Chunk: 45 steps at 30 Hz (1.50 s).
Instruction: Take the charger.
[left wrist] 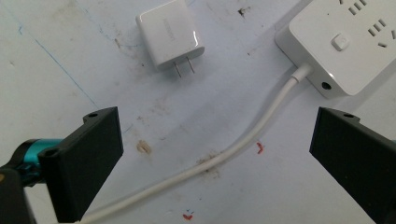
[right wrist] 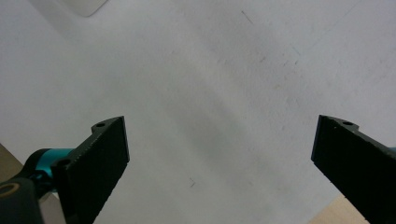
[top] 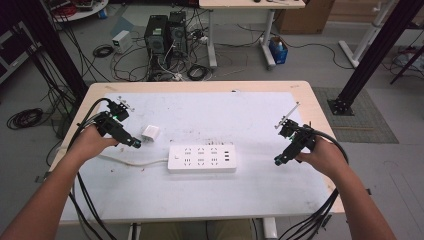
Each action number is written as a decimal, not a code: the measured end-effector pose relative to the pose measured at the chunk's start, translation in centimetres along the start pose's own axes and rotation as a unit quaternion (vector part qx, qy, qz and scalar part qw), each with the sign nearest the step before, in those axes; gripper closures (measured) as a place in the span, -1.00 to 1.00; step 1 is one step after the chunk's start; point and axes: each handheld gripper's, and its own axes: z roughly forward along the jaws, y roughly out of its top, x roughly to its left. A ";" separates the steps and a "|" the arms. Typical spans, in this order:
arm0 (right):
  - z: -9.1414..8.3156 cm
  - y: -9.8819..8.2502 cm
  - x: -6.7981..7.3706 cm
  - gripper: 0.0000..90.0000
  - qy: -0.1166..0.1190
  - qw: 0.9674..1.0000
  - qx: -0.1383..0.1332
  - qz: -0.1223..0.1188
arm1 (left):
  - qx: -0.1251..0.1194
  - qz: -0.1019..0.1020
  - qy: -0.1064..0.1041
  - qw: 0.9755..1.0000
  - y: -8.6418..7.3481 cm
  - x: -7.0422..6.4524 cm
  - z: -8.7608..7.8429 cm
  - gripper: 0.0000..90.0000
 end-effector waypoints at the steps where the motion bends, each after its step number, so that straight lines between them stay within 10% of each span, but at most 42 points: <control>1: 0.0 0.0 0.0 -0.92 -0.001 1.000 -0.002 0.001 | -0.001 -0.001 0.000 1.000 0.0 0.0 -0.1 -0.94; 11: -0.3 -0.3 -0.1 -0.92 -0.008 1.000 -0.009 0.005 | -0.013 -0.022 0.014 1.000 0.9 0.2 -0.4 -0.94; 22: 0.2 -0.1 -0.3 -0.92 -0.008 1.000 -0.009 0.009 | -0.019 -0.102 0.015 0.994 2.2 0.3 0.5 -0.94; 30: 0.1 -0.2 -0.4 -0.92 -0.007 1.000 -0.012 0.009 | -0.024 -0.099 0.033 0.994 3.2 0.0 1.3 -0.94; 36: 0.2 -0.1 -0.3 -0.92 -0.006 1.000 -0.012 0.006 | -0.032 -0.131 0.049 0.990 3.8 0.1 2.2 -0.94; 45: 0.3 -0.1 -0.7 -0.92 -0.006 1.000 -0.012 0.013 | -0.017 -0.144 0.035 0.989 4.9 0.5 5.3 -0.94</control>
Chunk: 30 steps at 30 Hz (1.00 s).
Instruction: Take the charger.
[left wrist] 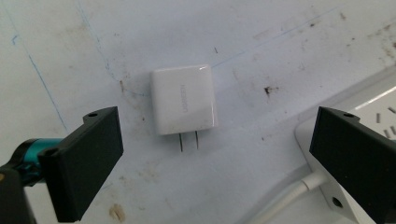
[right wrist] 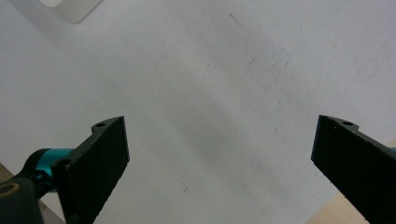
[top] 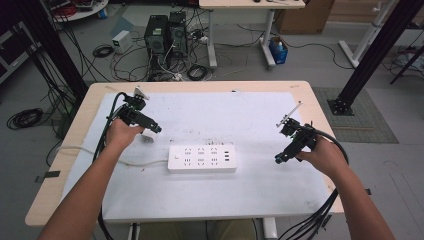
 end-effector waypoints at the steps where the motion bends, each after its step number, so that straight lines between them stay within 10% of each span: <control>1: 0.0 0.0 -0.1 -0.92 0.001 1.000 0.001 -0.001 | 0.002 -0.003 0.002 1.000 0.1 0.0 0.2 -0.94; 16: -0.2 -0.3 0.0 -0.92 -0.001 1.000 0.002 -0.005 | 0.015 -0.005 0.023 1.000 0.4 0.6 5.1 -0.93; 30: -0.4 -0.5 -0.2 -0.92 -0.001 1.000 -0.001 -0.008 | 0.034 -0.008 0.022 0.999 0.3 1.0 6.2 -0.71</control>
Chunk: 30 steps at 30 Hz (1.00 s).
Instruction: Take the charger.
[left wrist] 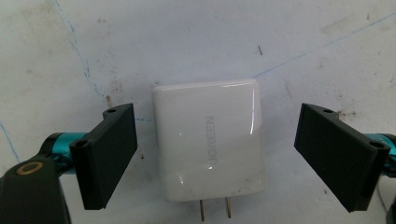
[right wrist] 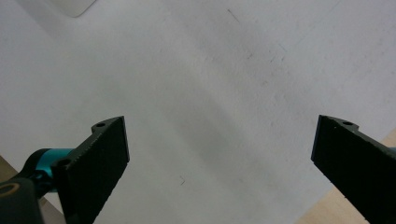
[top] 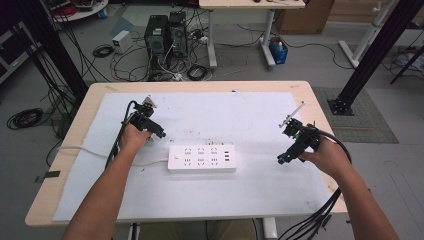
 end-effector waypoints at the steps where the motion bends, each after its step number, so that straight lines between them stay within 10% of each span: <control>1: 0.0 0.0 0.0 -0.92 0.000 1.000 0.000 0.000 | -0.001 -0.001 0.001 1.000 0.0 0.0 0.0 -0.71; 30: 0.5 -0.2 -0.2 -0.92 0.006 1.000 0.004 0.001 | 0.000 0.018 0.013 1.000 -0.3 0.4 0.2 -0.20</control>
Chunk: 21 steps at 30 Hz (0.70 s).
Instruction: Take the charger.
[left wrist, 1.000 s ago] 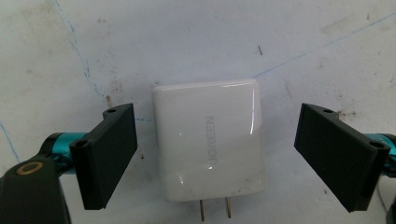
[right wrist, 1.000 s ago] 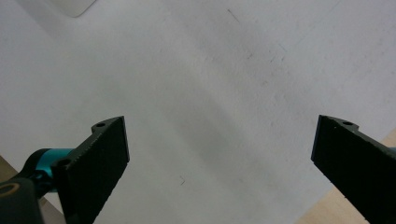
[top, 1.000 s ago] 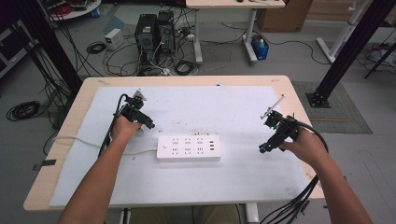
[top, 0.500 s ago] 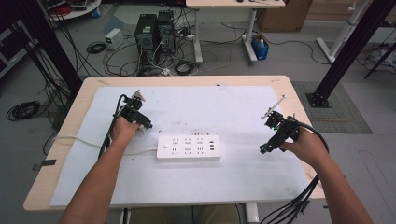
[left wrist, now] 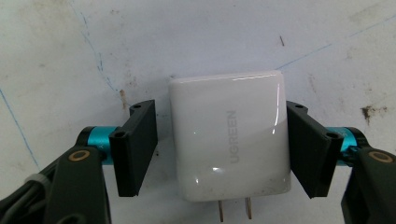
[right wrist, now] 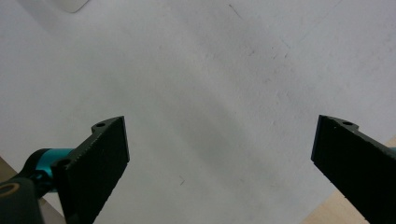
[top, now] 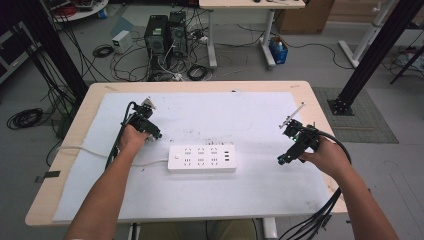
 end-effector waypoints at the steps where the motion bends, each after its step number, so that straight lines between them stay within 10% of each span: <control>1: 0.0 0.0 0.0 -0.92 0.000 1.000 0.001 -0.001 | 0.000 0.006 0.001 1.000 0.0 0.0 -0.1 -0.06; 9: 0.0 0.1 0.2 -0.92 -0.001 1.000 0.001 -0.003 | -0.020 0.014 -0.006 1.000 -0.4 0.0 -1.2 -0.05; 21: -0.5 0.4 1.5 -0.92 -0.003 1.000 -0.009 -0.020 | -0.091 0.069 -0.032 0.993 -2.8 -1.7 -8.2 -0.05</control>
